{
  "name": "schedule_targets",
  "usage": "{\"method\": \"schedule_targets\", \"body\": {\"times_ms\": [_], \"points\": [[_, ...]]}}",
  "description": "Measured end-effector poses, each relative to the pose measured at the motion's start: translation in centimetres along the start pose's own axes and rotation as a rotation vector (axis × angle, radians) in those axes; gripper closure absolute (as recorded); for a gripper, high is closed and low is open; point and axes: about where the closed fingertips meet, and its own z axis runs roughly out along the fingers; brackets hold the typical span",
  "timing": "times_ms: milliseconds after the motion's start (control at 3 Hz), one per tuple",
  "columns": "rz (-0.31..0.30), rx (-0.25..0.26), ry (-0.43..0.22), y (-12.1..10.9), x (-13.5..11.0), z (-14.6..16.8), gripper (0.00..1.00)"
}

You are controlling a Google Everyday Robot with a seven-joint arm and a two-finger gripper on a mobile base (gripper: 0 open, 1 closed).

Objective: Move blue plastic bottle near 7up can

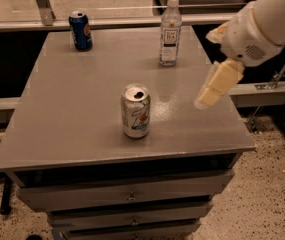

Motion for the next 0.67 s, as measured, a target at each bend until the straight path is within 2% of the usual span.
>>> {"method": "schedule_targets", "body": {"times_ms": [333, 667], "points": [[-0.011, 0.064, -0.123, -4.4, -4.2, 4.2, 0.00], [0.018, 0.132, -0.206, -9.2, -6.7, 7.4, 0.00]]}}
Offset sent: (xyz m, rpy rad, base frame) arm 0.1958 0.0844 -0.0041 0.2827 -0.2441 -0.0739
